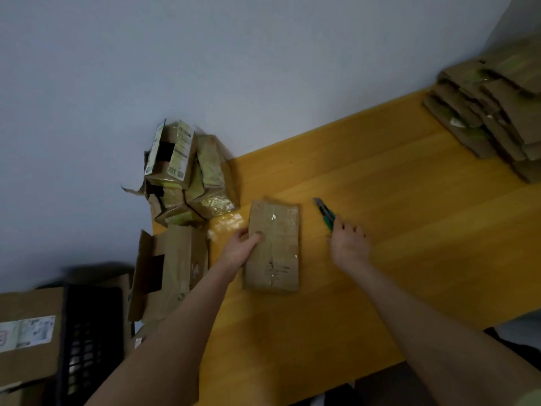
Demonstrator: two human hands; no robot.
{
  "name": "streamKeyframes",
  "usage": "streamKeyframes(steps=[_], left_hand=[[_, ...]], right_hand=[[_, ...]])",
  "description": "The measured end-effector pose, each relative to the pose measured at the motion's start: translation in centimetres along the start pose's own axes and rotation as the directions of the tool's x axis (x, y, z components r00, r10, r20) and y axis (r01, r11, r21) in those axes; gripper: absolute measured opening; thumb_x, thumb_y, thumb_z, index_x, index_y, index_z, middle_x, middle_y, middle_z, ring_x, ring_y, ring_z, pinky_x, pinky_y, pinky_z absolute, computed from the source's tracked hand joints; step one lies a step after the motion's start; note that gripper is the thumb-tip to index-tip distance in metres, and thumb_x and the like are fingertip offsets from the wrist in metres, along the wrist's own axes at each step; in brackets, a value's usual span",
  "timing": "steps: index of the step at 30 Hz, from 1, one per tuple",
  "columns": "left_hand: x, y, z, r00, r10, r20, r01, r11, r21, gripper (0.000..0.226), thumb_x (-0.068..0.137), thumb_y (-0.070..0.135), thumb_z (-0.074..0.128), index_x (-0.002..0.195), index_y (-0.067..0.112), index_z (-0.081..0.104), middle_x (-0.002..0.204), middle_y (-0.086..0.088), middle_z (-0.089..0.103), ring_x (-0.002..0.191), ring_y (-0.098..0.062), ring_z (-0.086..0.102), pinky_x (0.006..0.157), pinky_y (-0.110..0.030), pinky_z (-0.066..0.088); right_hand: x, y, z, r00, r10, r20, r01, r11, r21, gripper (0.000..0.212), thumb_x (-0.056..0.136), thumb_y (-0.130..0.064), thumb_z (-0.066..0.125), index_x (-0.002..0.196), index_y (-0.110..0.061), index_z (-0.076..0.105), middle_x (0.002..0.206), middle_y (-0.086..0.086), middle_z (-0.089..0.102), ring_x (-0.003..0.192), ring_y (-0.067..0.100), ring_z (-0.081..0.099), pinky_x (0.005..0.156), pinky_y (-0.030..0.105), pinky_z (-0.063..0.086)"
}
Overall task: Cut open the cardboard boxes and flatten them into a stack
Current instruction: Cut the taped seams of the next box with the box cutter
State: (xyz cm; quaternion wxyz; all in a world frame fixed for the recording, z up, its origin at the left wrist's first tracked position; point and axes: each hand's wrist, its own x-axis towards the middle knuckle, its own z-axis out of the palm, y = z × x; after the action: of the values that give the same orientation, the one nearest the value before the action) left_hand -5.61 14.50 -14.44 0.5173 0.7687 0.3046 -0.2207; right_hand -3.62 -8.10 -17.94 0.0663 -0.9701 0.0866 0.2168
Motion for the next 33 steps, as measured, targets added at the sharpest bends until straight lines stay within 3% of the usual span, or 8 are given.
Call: streamKeyframes(steps=[3,7,10,14,16,20,27,33], left_hand=[[0.1,-0.1,-0.7,0.994,-0.092,0.051,0.095,0.994,-0.053,0.055,0.085,0.042,0.067,0.131,0.017,0.048,0.116,-0.005,0.061,0.096,-0.021,0.059,0.068,-0.033,0.049],[-0.6,-0.5,-1.4,0.983,-0.152,0.108,0.164,0.980,-0.114,0.035,0.085,0.032,0.070,0.111,0.014,0.058,0.109,-0.007,0.065,0.102,-0.028,0.062,0.092,-0.046,0.052],[-1.5,0.0,-2.0,0.990,-0.090,0.110,0.112,0.972,-0.206,0.034,0.086,0.024,0.069,0.117,0.012,0.060,0.111,-0.008,0.067,0.104,-0.027,0.062,0.096,-0.047,0.049],[-2.6,1.4,-2.6,0.999,0.037,0.021,-0.029,0.947,-0.319,0.033,0.083,0.015,0.073,0.111,0.017,0.056,0.108,-0.004,0.066,0.100,-0.023,0.063,0.089,-0.043,0.052],[-3.2,2.1,-2.8,0.995,0.093,-0.033,-0.099,0.941,-0.325,0.033,0.081,0.013,0.075,0.104,0.020,0.054,0.100,0.001,0.065,0.089,-0.015,0.063,0.072,-0.033,0.052],[-3.9,2.6,-2.9,0.985,0.132,-0.108,-0.160,0.935,-0.317,0.037,0.079,0.013,0.077,0.110,0.014,0.056,0.100,-0.001,0.065,0.080,-0.010,0.061,0.058,-0.023,0.046],[-4.8,2.7,-2.8,0.985,0.147,-0.095,-0.168,0.940,-0.296,0.042,0.077,0.016,0.079,0.114,0.011,0.058,0.100,-0.003,0.067,0.082,-0.014,0.063,0.061,-0.027,0.047],[-5.1,3.2,-2.8,0.983,0.147,-0.110,-0.172,0.945,-0.279,0.040,0.077,0.017,0.079,0.112,0.009,0.061,0.105,-0.008,0.069,0.085,-0.018,0.064,0.068,-0.030,0.049]], right_hand=[[0.4,-0.1,0.7,0.999,0.028,-0.030,-0.028,1.000,-0.008,0.041,0.096,-0.017,0.049,0.136,-0.014,0.041,0.132,0.008,0.051,0.117,0.027,0.048,0.087,0.039,0.044],[0.2,-0.4,0.7,0.989,0.081,0.123,-0.102,0.980,0.173,0.026,0.094,-0.030,0.055,0.114,-0.014,0.057,0.085,0.002,0.057,0.073,0.018,0.059,0.049,0.025,0.043],[-0.9,-1.3,-0.1,0.996,-0.004,0.092,-0.038,0.890,0.455,0.033,0.094,-0.034,0.057,0.120,-0.014,0.054,0.092,0.001,0.061,0.069,0.014,0.055,0.047,0.023,0.043],[-3.8,-3.0,-2.8,0.980,-0.163,-0.111,0.198,0.793,0.576,0.049,0.095,-0.036,0.055,0.139,-0.021,0.039,0.117,0.000,0.063,0.081,0.011,0.059,0.050,0.013,0.043],[-5.7,-3.6,-4.0,0.945,-0.288,-0.157,0.328,0.808,0.490,0.062,0.095,-0.040,0.051,0.149,-0.027,0.024,0.112,-0.002,0.064,0.080,0.011,0.062,0.051,0.014,0.046],[-8.8,-4.1,-5.4,0.907,-0.397,-0.140,0.413,0.904,0.109,0.073,0.096,-0.048,0.044,0.152,-0.035,-0.001,0.070,-0.012,0.050,0.048,0.001,0.044,0.035,0.014,0.026],[-10.4,-4.9,-6.8,0.875,-0.448,-0.183,0.444,0.894,-0.063,0.067,0.096,-0.051,0.040,0.152,-0.038,0.005,0.069,-0.009,0.048,0.052,0.008,0.046,0.040,0.022,0.031],[-10.9,-5.4,-7.9,0.868,-0.445,-0.219,0.402,0.890,-0.215,0.064,0.096,-0.047,0.042,0.152,-0.035,0.014,0.062,-0.006,0.039,0.052,0.012,0.040,0.043,0.026,0.025]])
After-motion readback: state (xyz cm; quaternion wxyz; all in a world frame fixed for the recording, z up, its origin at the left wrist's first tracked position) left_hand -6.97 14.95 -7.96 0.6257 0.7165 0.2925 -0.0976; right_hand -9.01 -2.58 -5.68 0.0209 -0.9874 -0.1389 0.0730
